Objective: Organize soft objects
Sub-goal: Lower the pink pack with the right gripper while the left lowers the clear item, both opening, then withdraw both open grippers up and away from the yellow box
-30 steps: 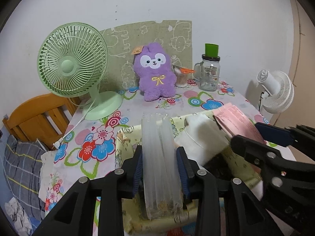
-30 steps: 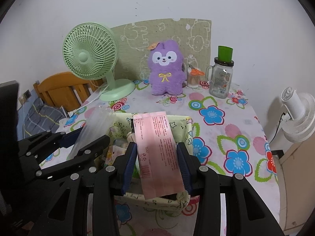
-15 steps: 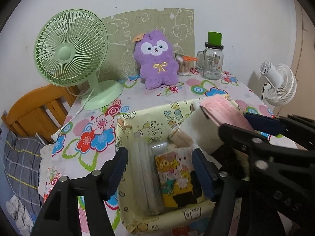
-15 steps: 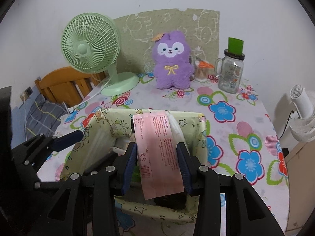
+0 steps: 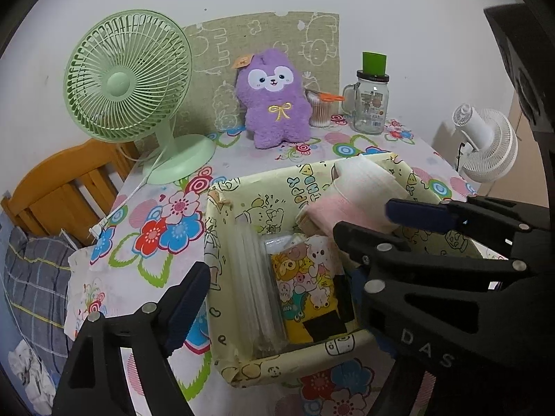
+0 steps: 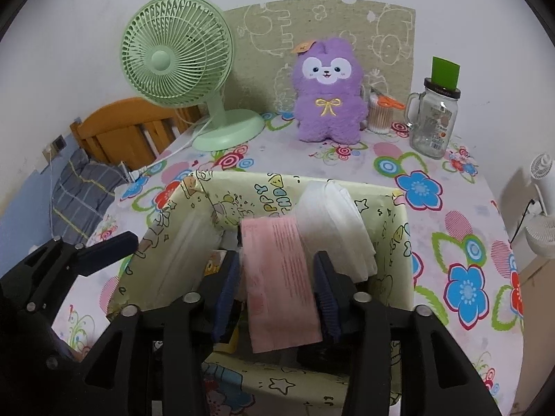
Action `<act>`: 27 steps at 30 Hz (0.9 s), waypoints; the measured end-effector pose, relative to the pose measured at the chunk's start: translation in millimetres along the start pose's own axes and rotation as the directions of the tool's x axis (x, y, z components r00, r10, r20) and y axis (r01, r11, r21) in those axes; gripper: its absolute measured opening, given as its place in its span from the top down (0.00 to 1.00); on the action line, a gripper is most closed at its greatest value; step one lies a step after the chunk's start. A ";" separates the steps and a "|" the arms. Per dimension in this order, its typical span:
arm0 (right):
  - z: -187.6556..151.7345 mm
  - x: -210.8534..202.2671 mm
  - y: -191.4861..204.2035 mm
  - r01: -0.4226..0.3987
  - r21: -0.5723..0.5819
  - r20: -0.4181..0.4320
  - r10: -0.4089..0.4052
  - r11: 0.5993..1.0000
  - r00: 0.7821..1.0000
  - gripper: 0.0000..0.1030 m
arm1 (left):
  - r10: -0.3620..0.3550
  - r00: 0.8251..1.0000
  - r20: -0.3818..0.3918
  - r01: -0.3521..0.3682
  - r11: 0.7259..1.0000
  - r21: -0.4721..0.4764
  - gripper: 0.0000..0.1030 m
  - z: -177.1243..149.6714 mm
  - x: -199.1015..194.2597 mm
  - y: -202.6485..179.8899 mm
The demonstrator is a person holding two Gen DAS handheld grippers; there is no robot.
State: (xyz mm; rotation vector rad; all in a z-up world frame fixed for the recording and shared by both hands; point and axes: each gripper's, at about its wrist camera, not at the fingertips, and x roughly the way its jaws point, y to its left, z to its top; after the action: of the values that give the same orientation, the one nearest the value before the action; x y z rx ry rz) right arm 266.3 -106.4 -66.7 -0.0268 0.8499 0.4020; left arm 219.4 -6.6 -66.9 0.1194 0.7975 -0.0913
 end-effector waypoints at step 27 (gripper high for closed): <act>-30.6 -60.9 -1.3 0.097 0.031 0.054 -0.099 0.995 0.994 0.25 | -0.025 0.999 0.049 0.027 0.999 -0.040 0.06 -24.4 -45.9 -12.3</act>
State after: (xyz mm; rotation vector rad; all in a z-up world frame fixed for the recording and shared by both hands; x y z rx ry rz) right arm 208.6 -133.6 -42.4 -0.0312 0.7964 0.2972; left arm 168.7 -13.6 -51.7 0.0685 0.7525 -0.1023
